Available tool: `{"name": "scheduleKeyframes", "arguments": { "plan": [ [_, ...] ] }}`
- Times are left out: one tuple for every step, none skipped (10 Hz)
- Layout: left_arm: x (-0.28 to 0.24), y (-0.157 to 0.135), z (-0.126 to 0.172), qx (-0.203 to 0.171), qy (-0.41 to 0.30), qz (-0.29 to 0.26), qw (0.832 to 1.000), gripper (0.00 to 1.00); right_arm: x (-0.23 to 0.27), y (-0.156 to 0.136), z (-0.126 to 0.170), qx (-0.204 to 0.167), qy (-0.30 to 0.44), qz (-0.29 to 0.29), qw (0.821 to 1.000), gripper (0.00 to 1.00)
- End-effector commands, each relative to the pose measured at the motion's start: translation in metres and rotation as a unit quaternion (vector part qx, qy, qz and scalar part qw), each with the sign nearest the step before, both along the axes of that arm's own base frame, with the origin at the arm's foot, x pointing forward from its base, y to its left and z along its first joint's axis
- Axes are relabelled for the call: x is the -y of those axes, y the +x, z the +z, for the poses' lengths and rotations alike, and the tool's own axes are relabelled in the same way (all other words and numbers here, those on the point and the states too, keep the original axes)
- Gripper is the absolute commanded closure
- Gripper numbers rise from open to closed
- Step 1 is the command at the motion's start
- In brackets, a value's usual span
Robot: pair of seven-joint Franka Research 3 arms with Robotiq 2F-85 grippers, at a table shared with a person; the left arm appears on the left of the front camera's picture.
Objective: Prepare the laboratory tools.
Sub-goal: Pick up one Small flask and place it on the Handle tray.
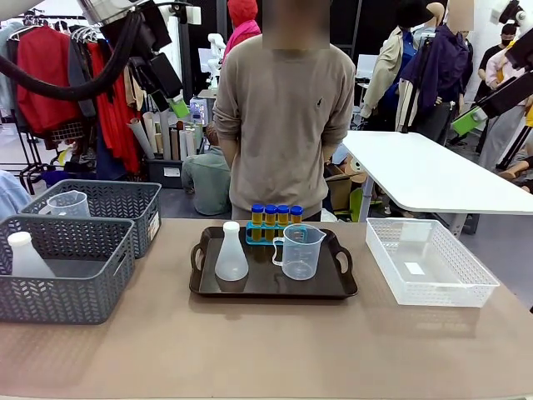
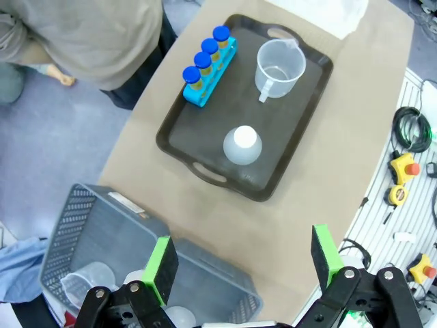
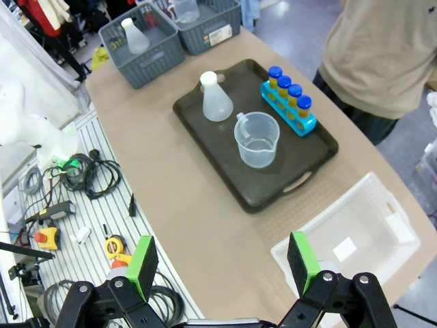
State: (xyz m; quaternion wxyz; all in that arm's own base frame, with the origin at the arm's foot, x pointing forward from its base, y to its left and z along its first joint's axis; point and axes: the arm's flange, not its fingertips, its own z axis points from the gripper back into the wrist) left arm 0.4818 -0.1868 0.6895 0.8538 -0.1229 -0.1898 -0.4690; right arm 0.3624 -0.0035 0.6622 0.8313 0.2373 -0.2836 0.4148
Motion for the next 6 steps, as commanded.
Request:
{"name": "scheduleKeyframes", "arguments": {
  "plan": [
    [-0.0021,-0.0011,0.0017,-0.003,0.0,0.003,1.0,0.0,-0.0009,0.0011,0.0023,0.005,0.014,0.005,1.0,0.0],
    [-0.0021,-0.0011,0.0017,-0.003,0.0,0.003,1.0,0.0,-0.0009,0.0011,0.0023,0.005,0.014,0.005,1.0,0.0],
    [-0.0021,-0.0011,0.0017,-0.003,0.0,0.003,1.0,0.0,-0.0009,0.0011,0.0023,0.005,0.014,0.005,1.0,0.0],
    [-0.0021,-0.0011,0.0017,-0.003,0.0,0.003,1.0,0.0,-0.0009,0.0011,0.0023,0.005,0.014,0.005,1.0,0.0],
    [-0.0021,-0.0011,0.0017,-0.003,0.0,0.003,1.0,0.0,-0.0009,0.0011,0.0023,0.005,0.014,0.005,1.0,0.0],
    [-0.0021,-0.0011,0.0017,-0.003,0.0,0.003,1.0,0.0,-0.0009,0.0011,0.0023,0.005,0.014,0.005,1.0,0.0]
  ]
}}
